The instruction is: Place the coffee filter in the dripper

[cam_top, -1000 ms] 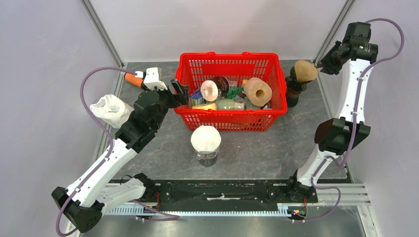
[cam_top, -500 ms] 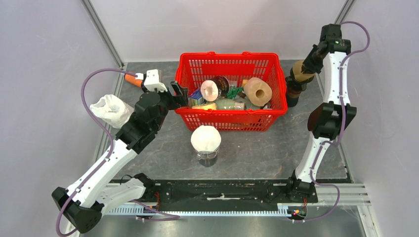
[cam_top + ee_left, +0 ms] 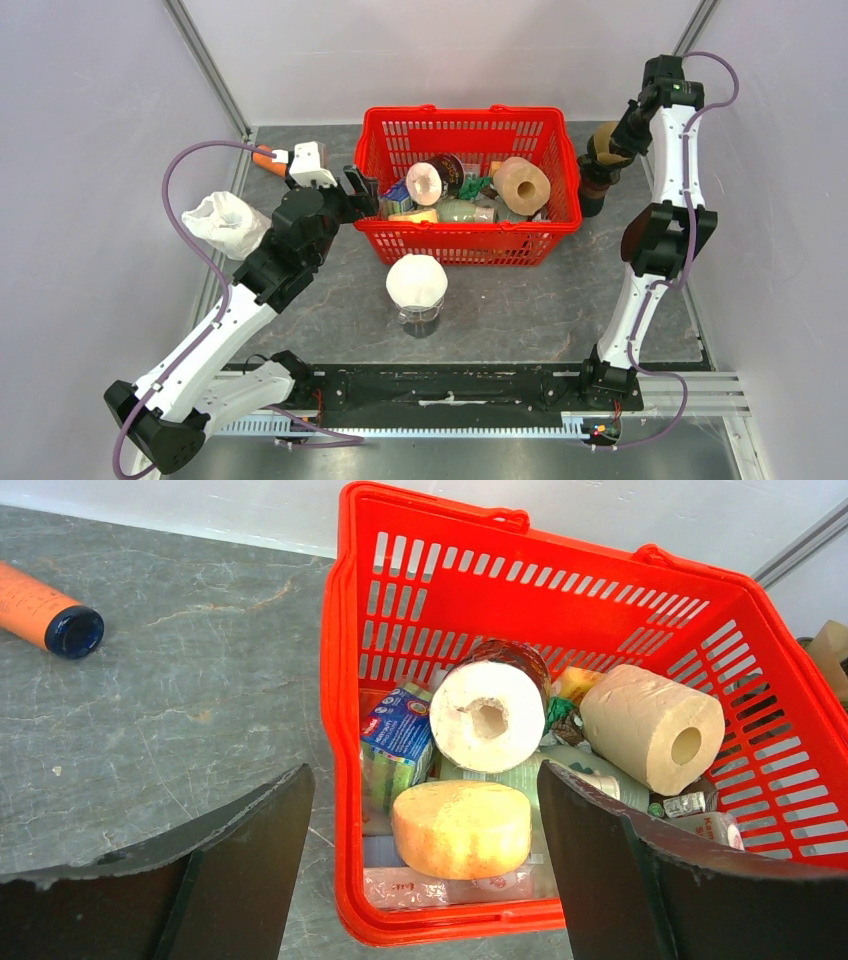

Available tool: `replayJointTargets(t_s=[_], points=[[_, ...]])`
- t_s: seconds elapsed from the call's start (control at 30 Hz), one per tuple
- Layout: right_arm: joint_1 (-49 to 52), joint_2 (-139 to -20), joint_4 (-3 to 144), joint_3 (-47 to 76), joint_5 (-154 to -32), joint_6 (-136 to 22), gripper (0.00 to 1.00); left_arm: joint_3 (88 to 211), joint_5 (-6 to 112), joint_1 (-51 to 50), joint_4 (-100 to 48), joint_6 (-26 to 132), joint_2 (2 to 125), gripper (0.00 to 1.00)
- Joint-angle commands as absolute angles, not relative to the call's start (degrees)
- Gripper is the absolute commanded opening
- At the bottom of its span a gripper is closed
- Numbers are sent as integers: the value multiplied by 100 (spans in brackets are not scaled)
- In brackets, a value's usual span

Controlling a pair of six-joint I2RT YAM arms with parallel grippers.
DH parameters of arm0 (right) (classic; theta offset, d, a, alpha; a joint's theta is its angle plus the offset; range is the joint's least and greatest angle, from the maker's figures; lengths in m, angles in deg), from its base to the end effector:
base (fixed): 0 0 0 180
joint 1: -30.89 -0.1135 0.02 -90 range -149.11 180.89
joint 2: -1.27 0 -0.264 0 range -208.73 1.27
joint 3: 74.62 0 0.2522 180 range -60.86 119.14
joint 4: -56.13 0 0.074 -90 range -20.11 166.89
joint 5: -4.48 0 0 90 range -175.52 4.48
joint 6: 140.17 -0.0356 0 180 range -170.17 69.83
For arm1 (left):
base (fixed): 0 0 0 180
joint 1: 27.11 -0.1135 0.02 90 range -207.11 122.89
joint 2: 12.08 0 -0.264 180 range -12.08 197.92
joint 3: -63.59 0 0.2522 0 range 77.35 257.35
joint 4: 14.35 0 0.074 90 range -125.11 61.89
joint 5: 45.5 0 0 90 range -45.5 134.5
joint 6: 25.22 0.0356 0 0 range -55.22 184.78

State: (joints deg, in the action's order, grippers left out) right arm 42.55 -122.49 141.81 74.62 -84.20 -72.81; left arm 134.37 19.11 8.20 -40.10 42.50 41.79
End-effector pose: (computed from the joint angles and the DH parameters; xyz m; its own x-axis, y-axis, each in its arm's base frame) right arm 0.4394 -0.0915 0.3464 -0.7023 0.5379 -0.4664 0.5240 0.8340 0.1729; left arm 0.1806 -0.1092 0.3838 -0.1829 -0.2902 -0.9393 0.1157 0.9425 -0.3137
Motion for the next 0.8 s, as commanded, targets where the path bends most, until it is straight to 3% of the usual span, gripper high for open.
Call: replayJointTargets(t_s=[0.0,0.47,0.77], points=[[4213,-12382,14347,7726,-8400,-7136,17,13440,1770,787,-3919,4097,4105,89],[4082,-12575,14337,7712,-8136,-7166,18,13422,1717,794,-3918,4122,4071,89],[4081,-12628,14337,7704,-8059,-7161,26,13400,1708,789,-3911,4139,4009,89]])
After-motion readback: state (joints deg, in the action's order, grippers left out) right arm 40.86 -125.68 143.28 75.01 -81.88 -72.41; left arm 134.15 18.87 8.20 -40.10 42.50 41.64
